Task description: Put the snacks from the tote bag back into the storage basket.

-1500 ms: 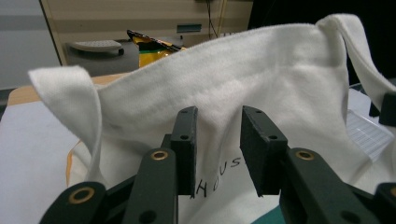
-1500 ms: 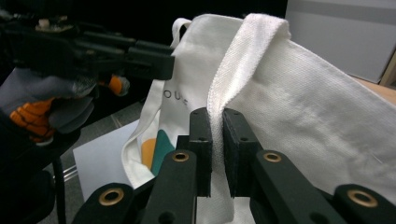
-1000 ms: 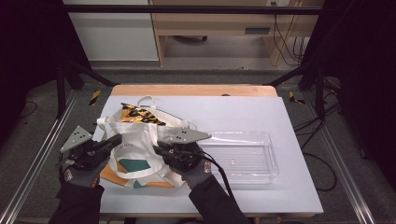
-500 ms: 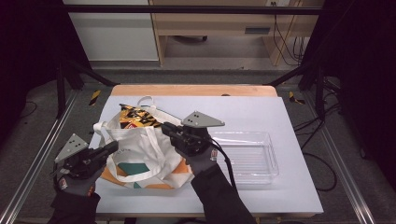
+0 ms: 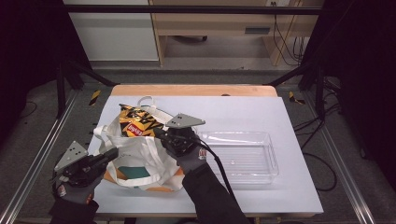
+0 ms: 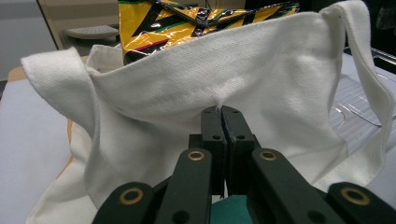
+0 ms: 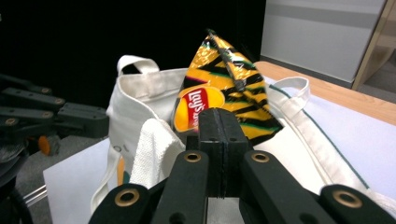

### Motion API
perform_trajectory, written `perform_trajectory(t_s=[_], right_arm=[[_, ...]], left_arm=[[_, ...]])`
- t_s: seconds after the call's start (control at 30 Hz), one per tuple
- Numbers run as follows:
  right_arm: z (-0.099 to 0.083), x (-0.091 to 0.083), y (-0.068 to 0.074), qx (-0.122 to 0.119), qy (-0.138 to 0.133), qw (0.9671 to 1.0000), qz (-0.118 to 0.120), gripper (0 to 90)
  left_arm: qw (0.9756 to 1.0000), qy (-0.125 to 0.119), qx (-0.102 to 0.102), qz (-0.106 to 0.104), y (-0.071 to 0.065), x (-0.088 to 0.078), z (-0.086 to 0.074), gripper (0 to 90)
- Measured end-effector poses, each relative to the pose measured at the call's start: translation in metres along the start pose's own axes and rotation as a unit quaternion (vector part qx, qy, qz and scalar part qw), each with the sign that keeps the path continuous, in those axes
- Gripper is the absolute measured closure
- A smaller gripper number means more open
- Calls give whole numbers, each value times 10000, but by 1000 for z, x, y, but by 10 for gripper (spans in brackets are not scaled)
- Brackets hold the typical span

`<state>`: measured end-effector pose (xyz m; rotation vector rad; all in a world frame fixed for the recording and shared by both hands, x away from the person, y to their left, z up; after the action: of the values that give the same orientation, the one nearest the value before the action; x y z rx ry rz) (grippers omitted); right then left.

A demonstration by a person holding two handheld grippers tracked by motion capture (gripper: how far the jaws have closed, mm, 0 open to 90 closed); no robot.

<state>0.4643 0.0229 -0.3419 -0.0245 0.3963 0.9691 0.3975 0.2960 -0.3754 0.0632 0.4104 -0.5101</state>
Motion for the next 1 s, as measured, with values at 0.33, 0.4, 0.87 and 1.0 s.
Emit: perform_trajectory(t_s=[0.33,0.4,0.87,1.0], right_arm=[[-9,-5,6,-21,58,9999,141,900],[-11,-4,8,-33,76,9998,172,900],[-26,2,21,-61,186,9989,414,900],[-32,6,26,-58,243,9985,497,900]], left_arm=[[9991,-338,-258,29,9,-10,10,831],[9988,-407,-253,79,9,-12,16,854],[9988,-358,-39,319,5,13,41,896],[9994,-118,-48,311,10,18,34,896]])
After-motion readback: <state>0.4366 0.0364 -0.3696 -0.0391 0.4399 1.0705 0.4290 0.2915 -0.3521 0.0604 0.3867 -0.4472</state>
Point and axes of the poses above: each handheld gripper's, and its own axes: x roughly forward along the jaws, z roughly out of its top, y roughly to its left, the point moved 1 cm from there along x, roughly forward along the jaws, and after that the axes turned 4 degrees about z, right-handed, at the moved point
